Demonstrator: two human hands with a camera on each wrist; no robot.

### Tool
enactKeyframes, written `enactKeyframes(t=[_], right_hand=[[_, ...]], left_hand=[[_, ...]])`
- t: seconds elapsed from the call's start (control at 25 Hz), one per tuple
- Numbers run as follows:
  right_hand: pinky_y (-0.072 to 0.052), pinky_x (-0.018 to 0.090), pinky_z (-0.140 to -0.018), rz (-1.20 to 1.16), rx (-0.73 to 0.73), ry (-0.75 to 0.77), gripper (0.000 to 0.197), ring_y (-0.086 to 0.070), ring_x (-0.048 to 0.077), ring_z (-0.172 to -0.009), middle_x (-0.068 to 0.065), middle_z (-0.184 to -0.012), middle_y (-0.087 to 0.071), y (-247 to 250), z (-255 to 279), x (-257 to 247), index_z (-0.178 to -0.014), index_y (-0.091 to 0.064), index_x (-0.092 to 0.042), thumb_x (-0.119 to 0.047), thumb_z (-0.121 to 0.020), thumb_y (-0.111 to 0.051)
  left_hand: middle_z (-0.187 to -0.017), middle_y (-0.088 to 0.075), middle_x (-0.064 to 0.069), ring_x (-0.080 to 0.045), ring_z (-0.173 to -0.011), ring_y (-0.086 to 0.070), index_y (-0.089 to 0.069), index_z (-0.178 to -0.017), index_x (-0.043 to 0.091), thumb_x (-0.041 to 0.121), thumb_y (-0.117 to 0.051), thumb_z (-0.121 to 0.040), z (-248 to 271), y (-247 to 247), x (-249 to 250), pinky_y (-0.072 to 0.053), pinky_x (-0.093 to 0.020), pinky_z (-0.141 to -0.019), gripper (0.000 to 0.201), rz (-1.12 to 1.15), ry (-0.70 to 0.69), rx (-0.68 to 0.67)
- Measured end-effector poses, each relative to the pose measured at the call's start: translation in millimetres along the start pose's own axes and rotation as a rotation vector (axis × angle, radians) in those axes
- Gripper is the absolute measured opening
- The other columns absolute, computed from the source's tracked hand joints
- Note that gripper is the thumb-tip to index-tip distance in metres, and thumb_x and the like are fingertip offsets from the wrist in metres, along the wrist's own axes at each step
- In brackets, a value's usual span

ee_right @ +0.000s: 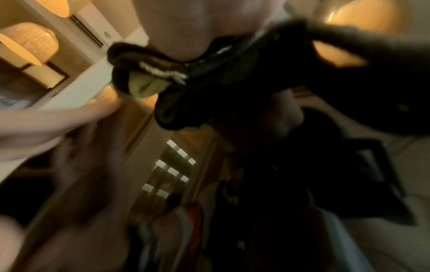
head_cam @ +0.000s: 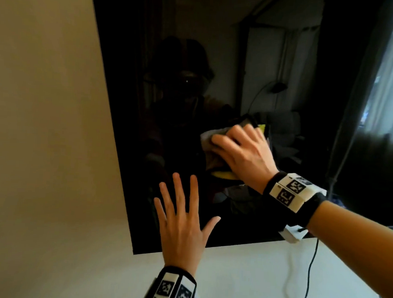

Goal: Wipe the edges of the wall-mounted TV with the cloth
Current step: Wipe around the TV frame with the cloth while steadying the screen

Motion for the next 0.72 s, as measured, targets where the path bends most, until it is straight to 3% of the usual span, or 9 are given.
enactKeyframes(t=[0.12,0.16,0.28,0.32,0.44,0.48,0.6,0.64,0.72], right_hand=[[-0.039,0.042,-0.064,-0.053,0.125,-0.29,0.014,-0.046,0.031,-0.074,0.014,-0.081,-0.054,19,6,44,-0.103,-0.057,-0.016,-0.027,-0.095,-0.054],[-0.038,0.041,-0.064,-0.052,0.103,-0.266,0.014,-0.046,0.03,-0.073,0.014,-0.08,-0.054,15,13,35,-0.104,-0.055,-0.017,-0.027,-0.095,-0.055],[-0.033,0.039,-0.062,-0.006,-0.058,0.039,0.015,-0.044,0.028,-0.071,0.011,-0.08,-0.053,4,30,10,-0.106,-0.054,-0.02,-0.032,-0.096,-0.052],[-0.035,0.04,-0.063,-0.012,-0.044,-0.013,0.017,-0.045,0.029,-0.072,0.012,-0.081,-0.054,10,27,29,-0.106,-0.054,-0.02,-0.034,-0.097,-0.049],[-0.039,0.043,-0.068,-0.071,0.155,-0.405,0.016,-0.046,0.031,-0.076,0.015,-0.082,-0.054,31,33,80,-0.104,-0.055,-0.018,-0.031,-0.096,-0.05],[-0.038,0.042,-0.067,-0.052,0.127,-0.358,0.014,-0.046,0.03,-0.075,0.015,-0.082,-0.055,25,39,67,-0.104,-0.054,-0.018,-0.029,-0.095,-0.052],[-0.036,0.04,-0.062,-0.008,-0.037,0.01,0.013,-0.045,0.028,-0.071,0.011,-0.08,-0.055,11,55,32,-0.104,-0.057,-0.02,-0.029,-0.095,-0.056],[-0.037,0.041,-0.062,-0.022,-0.026,-0.035,0.014,-0.046,0.029,-0.072,0.012,-0.079,-0.055,16,52,49,-0.104,-0.057,-0.02,-0.031,-0.095,-0.055],[-0.041,0.044,-0.068,-0.068,0.131,-0.355,0.015,-0.047,0.031,-0.075,0.015,-0.081,-0.054,33,56,91,-0.103,-0.055,-0.018,-0.031,-0.096,-0.052]], left_hand=[[-0.156,-0.018,-0.023,-0.048,-0.14,-0.019,-0.021,-0.151,0.013,0.071,-0.038,-0.082,-1,-5,1,-0.033,-0.062,-0.106,0.092,-0.034,0.001,0.006],[-0.155,-0.02,-0.024,-0.049,-0.139,-0.021,-0.023,-0.151,0.013,0.071,-0.04,-0.082,-1,-5,1,-0.034,-0.062,-0.106,0.091,-0.041,-0.006,0.018],[-0.154,-0.023,-0.025,-0.05,-0.138,-0.023,-0.026,-0.15,0.012,0.07,-0.044,-0.083,0,-5,1,-0.035,-0.063,-0.104,0.091,-0.029,-0.019,0.046],[-0.154,-0.023,-0.025,-0.05,-0.138,-0.023,-0.026,-0.15,0.012,0.07,-0.045,-0.083,0,-5,0,-0.035,-0.063,-0.104,0.091,-0.029,-0.02,0.056],[-0.155,-0.021,-0.024,-0.049,-0.139,-0.021,-0.025,-0.15,0.012,0.071,-0.045,-0.083,1,-5,0,-0.035,-0.063,-0.104,0.092,-0.038,-0.018,0.068],[-0.156,-0.02,-0.024,-0.048,-0.14,-0.02,-0.024,-0.15,0.012,0.071,-0.047,-0.082,2,-4,0,-0.034,-0.063,-0.105,0.092,-0.029,-0.017,0.076],[-0.157,-0.016,-0.023,-0.049,-0.141,-0.015,-0.023,-0.151,0.012,0.065,-0.058,-0.08,3,-1,4,-0.031,-0.064,-0.107,0.094,0.016,0.0,0.095],[-0.157,-0.015,-0.024,-0.049,-0.141,-0.014,-0.023,-0.151,0.011,0.061,-0.061,-0.079,3,1,5,-0.031,-0.064,-0.107,0.095,0.038,0.022,0.098],[-0.157,-0.012,-0.025,-0.051,-0.141,-0.011,-0.024,-0.15,0.007,0.056,-0.065,-0.077,2,5,15,-0.031,-0.064,-0.107,0.097,0.086,0.074,0.097]])
Point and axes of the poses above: each hand's wrist, its own z-axis away from the middle knuckle, its own y-axis out of the back of the hand, x = y × z, the point moved 9 cm from there along -z, towards the middle knuckle
